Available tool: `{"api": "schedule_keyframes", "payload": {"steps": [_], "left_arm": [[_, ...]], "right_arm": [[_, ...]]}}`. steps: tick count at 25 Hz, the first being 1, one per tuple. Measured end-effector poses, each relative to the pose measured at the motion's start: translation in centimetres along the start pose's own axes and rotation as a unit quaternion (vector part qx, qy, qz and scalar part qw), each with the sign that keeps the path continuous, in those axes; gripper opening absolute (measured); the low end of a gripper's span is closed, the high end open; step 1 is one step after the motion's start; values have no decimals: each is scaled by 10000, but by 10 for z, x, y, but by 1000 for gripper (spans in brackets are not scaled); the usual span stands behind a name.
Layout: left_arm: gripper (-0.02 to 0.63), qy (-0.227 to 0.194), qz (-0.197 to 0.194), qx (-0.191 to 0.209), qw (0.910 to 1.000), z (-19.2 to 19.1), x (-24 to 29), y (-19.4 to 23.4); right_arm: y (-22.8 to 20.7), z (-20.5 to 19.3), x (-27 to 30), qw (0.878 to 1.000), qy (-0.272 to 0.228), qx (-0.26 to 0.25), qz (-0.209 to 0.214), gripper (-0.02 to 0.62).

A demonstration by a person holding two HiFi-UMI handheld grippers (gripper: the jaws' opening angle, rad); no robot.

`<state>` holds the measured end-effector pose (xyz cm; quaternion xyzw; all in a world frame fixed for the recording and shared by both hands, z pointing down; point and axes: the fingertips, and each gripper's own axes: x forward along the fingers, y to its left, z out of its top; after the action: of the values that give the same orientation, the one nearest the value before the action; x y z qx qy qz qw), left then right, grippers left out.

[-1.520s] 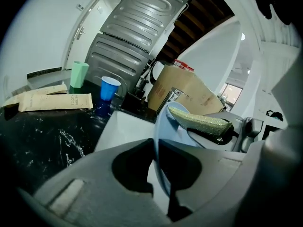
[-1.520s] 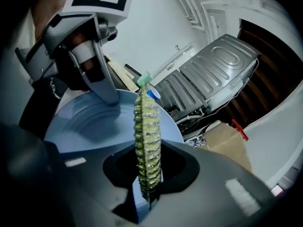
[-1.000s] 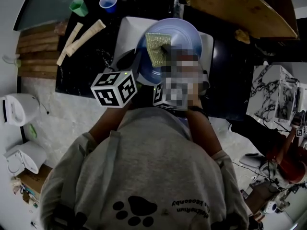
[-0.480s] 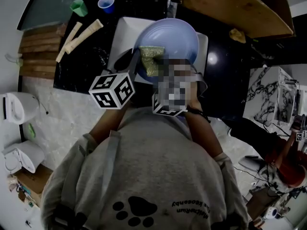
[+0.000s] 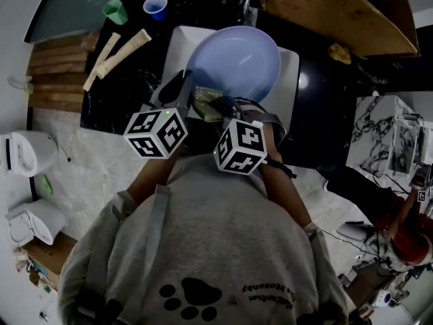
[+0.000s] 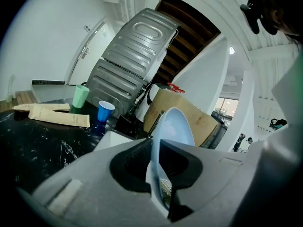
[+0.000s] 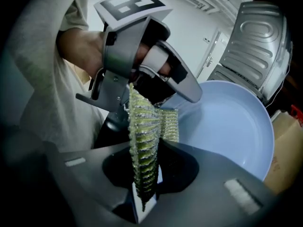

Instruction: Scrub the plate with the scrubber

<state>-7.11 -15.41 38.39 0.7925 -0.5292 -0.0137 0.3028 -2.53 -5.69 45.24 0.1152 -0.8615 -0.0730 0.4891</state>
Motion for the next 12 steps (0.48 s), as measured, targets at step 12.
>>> {"api": "schedule_keyframes", "payload": {"steps": [12], "left_arm": [[37,33,34,56,10000,-4,-4,11]], "right_arm": [[25,2,-17,9916,-138,811,997,64]]}}
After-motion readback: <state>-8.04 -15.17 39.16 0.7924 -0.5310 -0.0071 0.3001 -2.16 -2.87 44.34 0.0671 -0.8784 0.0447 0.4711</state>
